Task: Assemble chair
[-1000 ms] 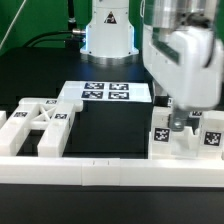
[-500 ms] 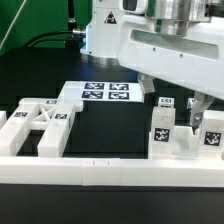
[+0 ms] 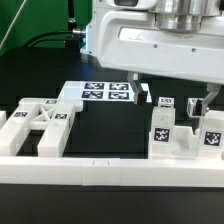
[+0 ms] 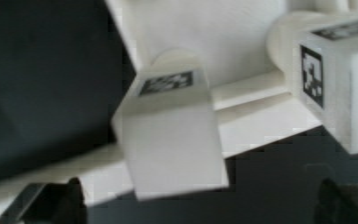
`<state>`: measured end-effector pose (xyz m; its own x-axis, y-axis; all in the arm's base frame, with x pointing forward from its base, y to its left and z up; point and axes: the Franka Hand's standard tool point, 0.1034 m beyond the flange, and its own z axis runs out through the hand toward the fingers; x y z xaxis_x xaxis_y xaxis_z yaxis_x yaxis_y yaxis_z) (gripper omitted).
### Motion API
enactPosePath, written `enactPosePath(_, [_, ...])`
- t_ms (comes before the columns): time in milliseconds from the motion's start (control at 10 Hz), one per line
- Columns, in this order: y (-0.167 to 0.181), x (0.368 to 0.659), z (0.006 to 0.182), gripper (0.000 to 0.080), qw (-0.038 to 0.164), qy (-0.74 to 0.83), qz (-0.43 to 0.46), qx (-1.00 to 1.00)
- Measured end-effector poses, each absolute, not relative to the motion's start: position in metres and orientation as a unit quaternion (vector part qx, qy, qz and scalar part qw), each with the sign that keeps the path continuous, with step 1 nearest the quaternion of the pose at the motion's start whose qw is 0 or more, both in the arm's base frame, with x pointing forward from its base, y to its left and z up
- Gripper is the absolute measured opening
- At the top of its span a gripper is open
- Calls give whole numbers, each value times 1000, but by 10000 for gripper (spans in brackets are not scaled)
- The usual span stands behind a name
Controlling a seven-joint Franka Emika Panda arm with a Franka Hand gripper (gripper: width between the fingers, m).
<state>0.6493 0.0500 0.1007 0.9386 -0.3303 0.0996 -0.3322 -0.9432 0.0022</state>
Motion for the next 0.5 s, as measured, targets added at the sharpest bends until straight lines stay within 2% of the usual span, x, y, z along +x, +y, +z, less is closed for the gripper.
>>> enactPosePath(500, [49, 649, 99, 648, 10, -175, 48, 983])
